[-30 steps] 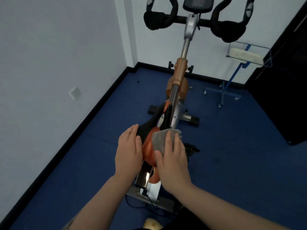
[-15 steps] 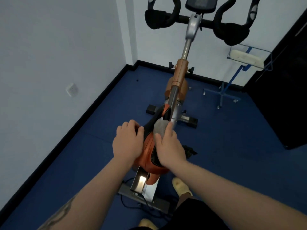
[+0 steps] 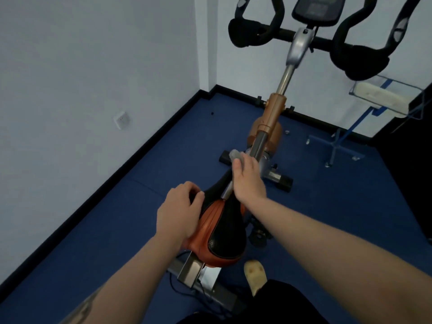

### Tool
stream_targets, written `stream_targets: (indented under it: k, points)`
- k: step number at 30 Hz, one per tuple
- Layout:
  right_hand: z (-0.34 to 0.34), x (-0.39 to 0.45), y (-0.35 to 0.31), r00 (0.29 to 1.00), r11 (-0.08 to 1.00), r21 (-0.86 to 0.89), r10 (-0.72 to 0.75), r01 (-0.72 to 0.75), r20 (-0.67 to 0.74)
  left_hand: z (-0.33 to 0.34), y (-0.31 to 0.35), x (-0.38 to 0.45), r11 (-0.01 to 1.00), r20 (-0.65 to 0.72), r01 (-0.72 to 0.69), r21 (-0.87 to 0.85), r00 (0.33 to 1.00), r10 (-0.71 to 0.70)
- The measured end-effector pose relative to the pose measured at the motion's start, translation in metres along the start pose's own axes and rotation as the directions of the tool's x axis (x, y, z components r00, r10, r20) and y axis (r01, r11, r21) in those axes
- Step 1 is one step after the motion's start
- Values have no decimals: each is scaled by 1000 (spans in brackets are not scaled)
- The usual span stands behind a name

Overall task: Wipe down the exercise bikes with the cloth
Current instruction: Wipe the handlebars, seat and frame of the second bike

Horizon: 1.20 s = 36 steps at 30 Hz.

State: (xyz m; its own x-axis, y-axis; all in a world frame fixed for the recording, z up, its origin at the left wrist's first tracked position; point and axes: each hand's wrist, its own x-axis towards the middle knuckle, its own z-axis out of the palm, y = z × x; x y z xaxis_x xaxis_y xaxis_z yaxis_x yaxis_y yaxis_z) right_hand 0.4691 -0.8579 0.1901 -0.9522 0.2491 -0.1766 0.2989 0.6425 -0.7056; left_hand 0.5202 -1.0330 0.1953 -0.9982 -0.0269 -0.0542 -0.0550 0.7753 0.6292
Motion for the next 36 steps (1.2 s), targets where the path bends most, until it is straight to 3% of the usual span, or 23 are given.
stream_targets:
  k: [2, 4, 7, 9, 12, 13, 16, 18, 23, 26, 28, 30, 32, 33, 34, 36]
  points:
    - [-10, 15, 3, 972, 927, -292, -222, 236, 82, 0, 0, -1, 1000, -11, 18, -15, 1000, -18]
    - [-4, 2, 3, 849, 704, -476, -467, 527, 248, 0, 0, -2, 1000, -17, 30, -11, 999, -30]
    - [-2, -21, 6, 684, 597, -334, -627, 730, 373, 1, -1, -3, 997, -36, 68, -25, 997, -69]
    - [-17, -2, 5, 678, 555, -388, -608, 735, 414, 2, -1, -4, 995, -53, 94, -24, 994, -95]
    - [-24, 20, -5, 791, 546, -582, -504, 602, 346, 2, 1, -6, 990, -81, 141, -27, 986, -143]
    - [-18, 13, -8, 797, 555, -582, -502, 595, 335, 2, 1, -7, 988, -93, 156, -20, 983, -157]
    - [-7, -15, 2, 657, 519, -404, -619, 753, 431, 4, 0, -7, 981, -132, 194, 2, 973, -192]
    - [-25, 2, 1, 624, 502, -373, -585, 780, 518, 4, 2, -6, 977, -140, 214, 11, 968, -210]
    - [-15, 16, -17, 756, 420, -641, -484, 642, 440, 5, 3, -7, 962, -156, 273, 9, 951, -269]
    - [0, -14, -7, 614, 438, -441, -656, 784, 440, 8, 1, -7, 957, -172, 290, 19, 944, -282]
    - [-18, 1, -5, 562, 429, -363, -652, 827, 509, 7, 3, -7, 956, -183, 291, 28, 942, -282]
    - [-33, 30, -11, 624, 445, -438, -561, 781, 544, 6, 4, -7, 953, -191, 301, 28, 938, -291]
    - [-33, 45, -12, 741, 487, -559, -477, 671, 472, 7, 5, -8, 945, -206, 326, 16, 926, -316]
    - [-29, 39, -14, 758, 471, -599, -477, 648, 445, 7, 6, -9, 941, -215, 338, 12, 920, -328]
    - [-21, 28, -11, 734, 449, -590, -512, 672, 446, 8, 6, -9, 937, -222, 349, 9, 914, -338]
    - [-9, -1, -3, 607, 411, -457, -635, 789, 478, 8, 5, -9, 931, -235, 366, 2, 905, -355]
